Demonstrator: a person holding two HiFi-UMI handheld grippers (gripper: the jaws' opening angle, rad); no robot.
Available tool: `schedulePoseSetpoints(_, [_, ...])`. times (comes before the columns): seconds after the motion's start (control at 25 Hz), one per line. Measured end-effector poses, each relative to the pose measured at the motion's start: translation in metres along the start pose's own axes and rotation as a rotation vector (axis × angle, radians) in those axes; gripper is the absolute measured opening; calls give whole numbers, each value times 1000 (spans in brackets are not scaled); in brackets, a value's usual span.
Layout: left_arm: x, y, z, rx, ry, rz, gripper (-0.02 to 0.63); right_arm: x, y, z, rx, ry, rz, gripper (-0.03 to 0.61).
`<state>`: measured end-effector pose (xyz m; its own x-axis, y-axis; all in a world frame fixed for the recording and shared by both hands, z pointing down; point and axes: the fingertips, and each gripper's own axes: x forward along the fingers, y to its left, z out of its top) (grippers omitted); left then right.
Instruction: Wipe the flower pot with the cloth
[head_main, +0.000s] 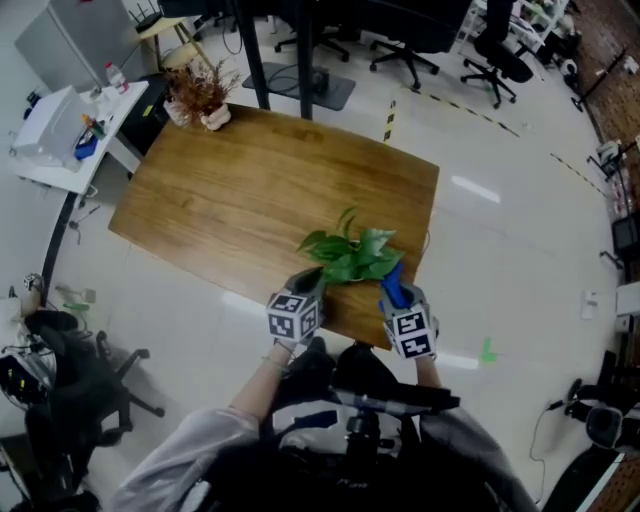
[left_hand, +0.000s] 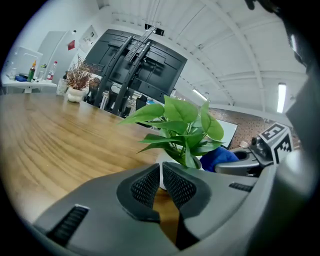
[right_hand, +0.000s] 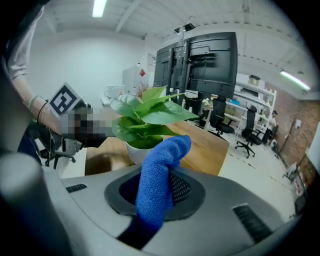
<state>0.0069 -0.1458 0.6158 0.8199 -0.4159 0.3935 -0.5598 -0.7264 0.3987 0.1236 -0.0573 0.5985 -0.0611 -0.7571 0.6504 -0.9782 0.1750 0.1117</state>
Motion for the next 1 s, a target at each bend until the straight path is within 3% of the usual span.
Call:
schedulePoseSetpoints(0.24, [3, 1, 4, -28, -13, 53, 14, 41, -23, 7, -172, -11, 113, 74])
schedulePoseSetpoints(0.4, [6, -3, 5, -25, -14, 69, 14, 53, -13, 13, -264, -29, 227, 72])
schedulePoseSetpoints(1.0, [28, 31, 18, 2, -2, 169, 14, 58, 56, -31, -230, 62, 390, 74])
